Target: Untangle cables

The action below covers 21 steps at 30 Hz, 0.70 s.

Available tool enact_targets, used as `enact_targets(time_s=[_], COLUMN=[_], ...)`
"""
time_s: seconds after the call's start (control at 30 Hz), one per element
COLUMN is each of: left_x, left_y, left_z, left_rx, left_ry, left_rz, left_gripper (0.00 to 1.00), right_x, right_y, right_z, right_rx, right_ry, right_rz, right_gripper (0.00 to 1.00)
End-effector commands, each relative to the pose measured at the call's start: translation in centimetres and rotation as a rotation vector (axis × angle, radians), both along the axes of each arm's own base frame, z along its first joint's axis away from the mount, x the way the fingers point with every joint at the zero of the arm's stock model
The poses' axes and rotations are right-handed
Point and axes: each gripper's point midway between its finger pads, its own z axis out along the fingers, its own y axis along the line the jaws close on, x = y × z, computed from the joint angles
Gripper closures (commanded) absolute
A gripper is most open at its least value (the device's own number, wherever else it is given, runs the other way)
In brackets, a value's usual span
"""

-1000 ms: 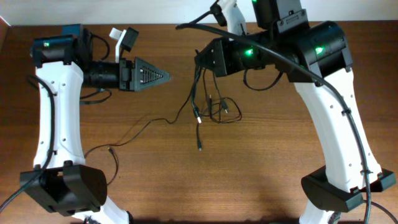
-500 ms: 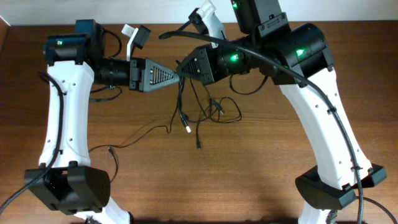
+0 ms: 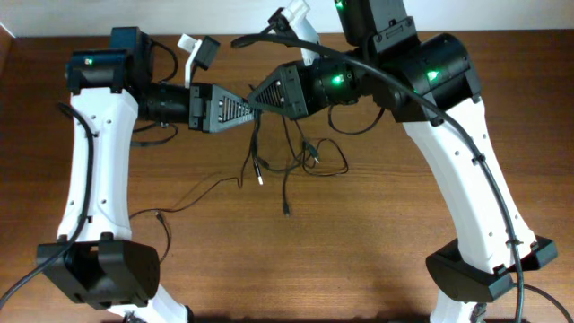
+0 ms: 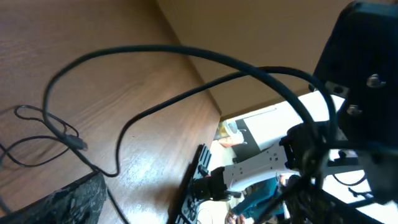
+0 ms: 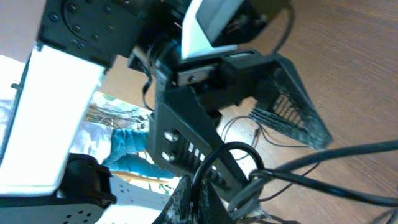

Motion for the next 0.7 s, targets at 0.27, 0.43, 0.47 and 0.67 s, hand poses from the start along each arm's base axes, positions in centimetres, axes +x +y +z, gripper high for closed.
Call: enact_targets(time_s=[0.27,0.43,0.47,0.67], left_x=[0.6,3.2,3.8,4.8], left_y=[-0.7,1.8,2.6,5.3], left_z=[-1.6,-5.7,-6.5,-8.7], left_rx=[0.084,0.354,0.413,0.582], left_ry=[-0.068,0.081,0.123,0.192], left_rz=[-0.027,0.149,0.209,0.345], left_gripper=[0.27,0.38,0.4,0.71], right_x=[-1.0,-0.9,-1.0,0.1], right_y=[0.5,0.4,0.4,-1.1], right_z=[0.5,0.4,0.5,0.5], right_rx=[0.032,0.028,0.029,-0.042], right_ry=[0.029,0.04,0.047,-0.014], right_rz=[0.041,0.032,0.027,-0.092], right_gripper=[0.96,0.96,0.96,0.96])
